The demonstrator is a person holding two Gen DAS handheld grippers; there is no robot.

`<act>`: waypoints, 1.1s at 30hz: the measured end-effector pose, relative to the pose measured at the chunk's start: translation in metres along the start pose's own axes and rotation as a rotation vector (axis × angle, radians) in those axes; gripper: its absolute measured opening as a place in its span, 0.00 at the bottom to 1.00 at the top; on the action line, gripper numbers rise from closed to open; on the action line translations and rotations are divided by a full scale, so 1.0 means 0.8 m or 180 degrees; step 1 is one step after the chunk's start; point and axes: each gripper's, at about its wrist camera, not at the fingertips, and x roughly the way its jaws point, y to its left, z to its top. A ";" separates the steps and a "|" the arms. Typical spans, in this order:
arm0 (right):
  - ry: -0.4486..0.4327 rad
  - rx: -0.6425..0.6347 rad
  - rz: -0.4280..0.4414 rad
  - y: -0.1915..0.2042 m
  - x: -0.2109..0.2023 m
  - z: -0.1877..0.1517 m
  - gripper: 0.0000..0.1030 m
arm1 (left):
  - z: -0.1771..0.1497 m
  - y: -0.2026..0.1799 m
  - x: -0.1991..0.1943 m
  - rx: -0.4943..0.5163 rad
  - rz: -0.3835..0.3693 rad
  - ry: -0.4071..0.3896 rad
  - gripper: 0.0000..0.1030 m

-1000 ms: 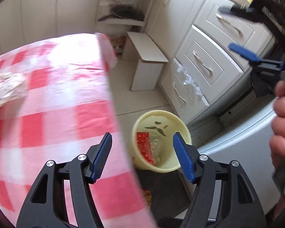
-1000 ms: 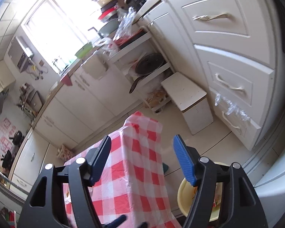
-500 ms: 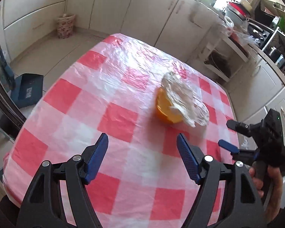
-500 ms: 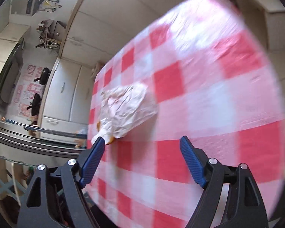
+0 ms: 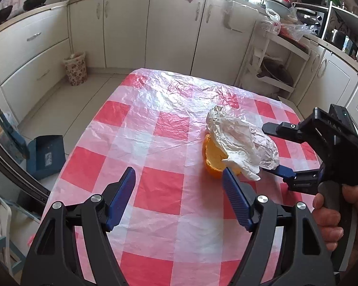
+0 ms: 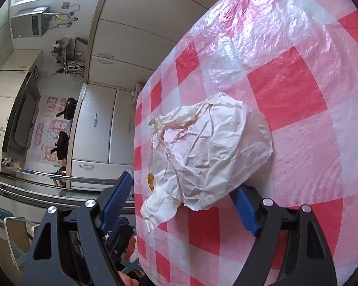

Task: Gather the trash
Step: 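Reach the right tool to the white tissue on the bread crust and grasp it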

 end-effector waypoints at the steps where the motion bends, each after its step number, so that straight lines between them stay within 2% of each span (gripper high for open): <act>1: -0.0013 0.0021 0.0030 0.000 0.001 0.002 0.76 | 0.000 -0.002 -0.002 0.0035 0.0011 -0.0017 0.71; 2: -0.0027 0.0053 0.0077 -0.002 0.001 0.003 0.75 | -0.001 -0.002 -0.004 0.0058 0.0013 -0.0028 0.73; 5: 0.0021 0.0178 0.0217 -0.012 0.006 0.005 0.58 | 0.000 -0.006 -0.005 0.0108 0.0042 -0.0025 0.73; 7: 0.0046 0.0225 0.0268 -0.017 0.008 0.006 0.39 | -0.002 -0.006 -0.004 0.0111 0.0034 -0.0003 0.73; 8: 0.0047 0.0221 0.0270 -0.018 0.006 0.006 0.35 | -0.003 -0.006 -0.003 0.0104 0.0031 0.0011 0.74; 9: 0.0030 0.0201 0.0267 -0.018 0.003 0.006 0.26 | -0.003 -0.005 0.000 0.0088 0.0021 0.0040 0.74; 12: -0.0028 0.0093 0.0302 -0.010 -0.012 0.008 0.17 | -0.006 0.003 0.010 -0.0014 -0.0007 0.0144 0.74; 16: -0.0088 -0.0070 0.0294 -0.003 -0.036 0.010 0.12 | -0.008 0.019 0.025 -0.0203 -0.0028 0.0285 0.75; 21: -0.0060 -0.0233 0.0191 -0.009 -0.071 0.008 0.12 | -0.004 0.025 0.044 -0.0371 -0.0040 0.0407 0.76; 25: -0.0020 -0.0356 0.0054 -0.019 -0.094 0.000 0.12 | 0.008 0.015 0.062 -0.0358 -0.0058 0.0451 0.77; 27: 0.0098 -0.0459 -0.0080 -0.026 -0.100 -0.003 0.12 | 0.016 0.007 0.075 -0.0317 -0.0041 0.0467 0.78; 29: 0.0092 -0.0626 -0.0281 -0.025 -0.103 -0.006 0.14 | 0.022 0.002 0.087 -0.0292 -0.0011 0.0477 0.78; 30: 0.0036 -0.0696 -0.0422 -0.023 -0.104 -0.007 0.30 | 0.024 -0.001 0.094 -0.0277 -0.0006 0.0481 0.78; 31: -0.0037 -0.0751 -0.0497 -0.019 -0.104 -0.005 0.55 | 0.027 -0.004 0.099 -0.0262 0.0002 0.0475 0.78; 32: -0.0162 -0.0815 -0.0534 -0.012 -0.105 -0.005 0.64 | 0.029 -0.009 0.105 -0.0232 -0.0006 0.0463 0.78; 33: -0.0259 -0.0873 -0.0557 -0.004 -0.104 -0.003 0.68 | 0.030 -0.012 0.108 -0.0201 -0.0016 0.0452 0.78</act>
